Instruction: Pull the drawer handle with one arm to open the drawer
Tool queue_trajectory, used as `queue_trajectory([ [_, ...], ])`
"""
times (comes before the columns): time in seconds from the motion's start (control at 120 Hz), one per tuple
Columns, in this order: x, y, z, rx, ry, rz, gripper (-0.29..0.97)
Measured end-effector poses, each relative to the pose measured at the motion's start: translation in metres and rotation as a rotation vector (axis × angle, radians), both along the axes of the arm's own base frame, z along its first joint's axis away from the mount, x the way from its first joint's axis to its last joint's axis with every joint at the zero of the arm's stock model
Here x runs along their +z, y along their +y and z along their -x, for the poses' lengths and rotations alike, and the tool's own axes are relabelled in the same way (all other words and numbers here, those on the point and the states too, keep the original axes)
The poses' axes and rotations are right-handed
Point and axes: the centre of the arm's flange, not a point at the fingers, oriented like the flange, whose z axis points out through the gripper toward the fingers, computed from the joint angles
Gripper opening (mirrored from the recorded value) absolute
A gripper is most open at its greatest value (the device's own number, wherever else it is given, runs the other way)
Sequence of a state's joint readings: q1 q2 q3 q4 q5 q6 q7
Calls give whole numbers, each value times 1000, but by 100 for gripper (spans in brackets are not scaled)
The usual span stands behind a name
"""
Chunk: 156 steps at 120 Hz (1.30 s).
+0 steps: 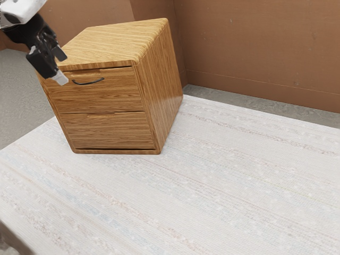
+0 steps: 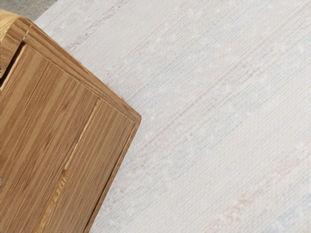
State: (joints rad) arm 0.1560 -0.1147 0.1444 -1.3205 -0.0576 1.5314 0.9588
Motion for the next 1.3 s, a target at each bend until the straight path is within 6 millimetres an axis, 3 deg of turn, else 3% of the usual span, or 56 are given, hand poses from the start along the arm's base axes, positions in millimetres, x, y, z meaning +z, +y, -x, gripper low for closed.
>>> queue_trajectory([
  [0.075, -8, 3, -6, -79, -43, -28, 68],
  [0.225, -25, 31, -15, -177, -102, -94, 68],
  [0.425, -49, 44, -35, -318, -111, -201, 63],
  [0.65, -67, 102, -23, -334, -120, -216, 55],
  [0.908, -90, 87, -55, -453, -144, -205, 44],
  [1.125, -100, 83, -67, -507, -149, -210, 35],
  [1.3, -98, 82, -68, -531, -163, -225, 33],
])
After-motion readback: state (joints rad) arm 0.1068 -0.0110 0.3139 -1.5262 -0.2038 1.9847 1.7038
